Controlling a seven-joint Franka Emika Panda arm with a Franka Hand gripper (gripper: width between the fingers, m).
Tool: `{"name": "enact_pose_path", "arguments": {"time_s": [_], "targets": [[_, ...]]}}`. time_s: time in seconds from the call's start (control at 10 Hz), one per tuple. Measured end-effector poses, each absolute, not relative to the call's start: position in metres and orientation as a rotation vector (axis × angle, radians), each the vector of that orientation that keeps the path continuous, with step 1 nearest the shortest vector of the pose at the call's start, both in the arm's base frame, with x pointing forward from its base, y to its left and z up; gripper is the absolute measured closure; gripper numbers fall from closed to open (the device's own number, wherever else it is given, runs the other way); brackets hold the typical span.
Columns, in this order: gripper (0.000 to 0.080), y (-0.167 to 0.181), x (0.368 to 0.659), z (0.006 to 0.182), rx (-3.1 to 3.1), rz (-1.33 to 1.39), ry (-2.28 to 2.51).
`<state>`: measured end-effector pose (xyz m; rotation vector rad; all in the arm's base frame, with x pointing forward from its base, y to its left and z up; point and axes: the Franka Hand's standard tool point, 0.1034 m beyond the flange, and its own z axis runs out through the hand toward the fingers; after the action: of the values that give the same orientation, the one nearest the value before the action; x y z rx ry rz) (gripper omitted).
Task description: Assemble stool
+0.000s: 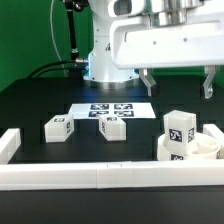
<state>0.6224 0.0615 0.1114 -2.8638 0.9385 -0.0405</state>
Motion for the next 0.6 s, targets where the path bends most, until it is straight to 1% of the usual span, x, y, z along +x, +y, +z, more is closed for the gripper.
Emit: {"name": "enact_pose_path", "arguments": {"time_s": [0.3,0.4,0.5,0.6], "targets": [[0.0150,0.061,0.622,0.111,-2.864,-0.039,0.938],[0.0150,0.059,0.622,0.111,-2.887,-0.043,0.871],[0.0150,0.050,0.619,0.109,-2.909,-0.044,0.767],[0.0150,0.044,0.614,0.108,-2.911,-0.042,0.763]]}}
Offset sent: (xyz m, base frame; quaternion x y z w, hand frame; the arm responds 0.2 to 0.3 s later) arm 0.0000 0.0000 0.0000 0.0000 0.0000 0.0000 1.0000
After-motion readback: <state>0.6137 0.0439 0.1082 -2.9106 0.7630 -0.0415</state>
